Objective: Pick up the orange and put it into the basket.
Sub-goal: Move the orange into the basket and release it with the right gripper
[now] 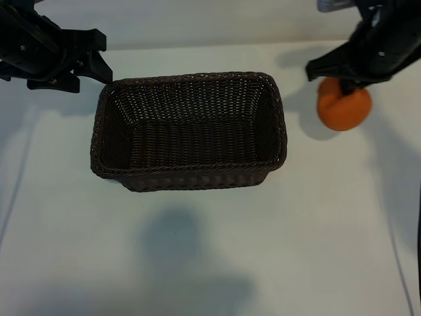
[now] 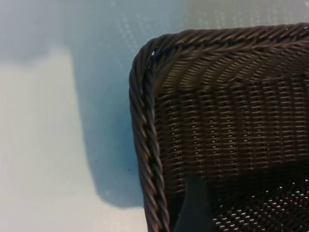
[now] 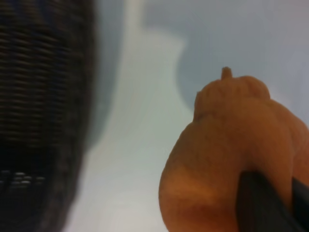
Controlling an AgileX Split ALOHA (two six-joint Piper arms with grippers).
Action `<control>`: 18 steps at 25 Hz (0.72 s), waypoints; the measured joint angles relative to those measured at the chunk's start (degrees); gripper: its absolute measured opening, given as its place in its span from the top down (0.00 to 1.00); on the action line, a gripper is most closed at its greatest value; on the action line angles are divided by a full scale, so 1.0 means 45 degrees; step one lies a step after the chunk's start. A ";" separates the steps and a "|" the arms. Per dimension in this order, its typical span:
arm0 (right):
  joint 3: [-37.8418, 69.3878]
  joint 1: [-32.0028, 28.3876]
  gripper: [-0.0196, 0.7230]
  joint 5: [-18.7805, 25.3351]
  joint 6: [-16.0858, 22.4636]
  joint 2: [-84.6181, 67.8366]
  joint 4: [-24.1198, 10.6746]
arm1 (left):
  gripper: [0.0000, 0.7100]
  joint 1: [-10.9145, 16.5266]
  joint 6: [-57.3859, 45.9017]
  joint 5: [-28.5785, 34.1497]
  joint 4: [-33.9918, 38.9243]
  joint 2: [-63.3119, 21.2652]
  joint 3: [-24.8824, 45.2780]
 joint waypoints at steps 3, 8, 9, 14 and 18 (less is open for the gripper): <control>-0.0332 0.0694 0.91 0.0039 -0.0029 0.0000 0.0120 | 0.17 0.0000 0.0000 0.0000 -0.0005 0.0000 0.0000; -0.0677 0.2119 0.91 -0.0063 -0.0051 0.0000 0.0165 | 0.17 0.0000 0.0000 0.0000 -0.0005 0.0000 0.0000; -0.0699 0.2429 0.91 -0.0175 -0.0051 0.0000 0.0188 | 0.17 0.0000 0.0000 0.0000 -0.0005 0.0000 0.0000; -0.0726 0.3744 0.91 -0.1053 -0.0086 0.0048 0.0280 | 0.17 0.0000 0.0000 0.0000 -0.0005 0.0000 0.0000; -0.0802 0.4320 0.91 -0.1702 -0.0322 0.0539 0.0327 | 0.17 0.0000 0.0000 0.0000 -0.0005 0.0000 0.0000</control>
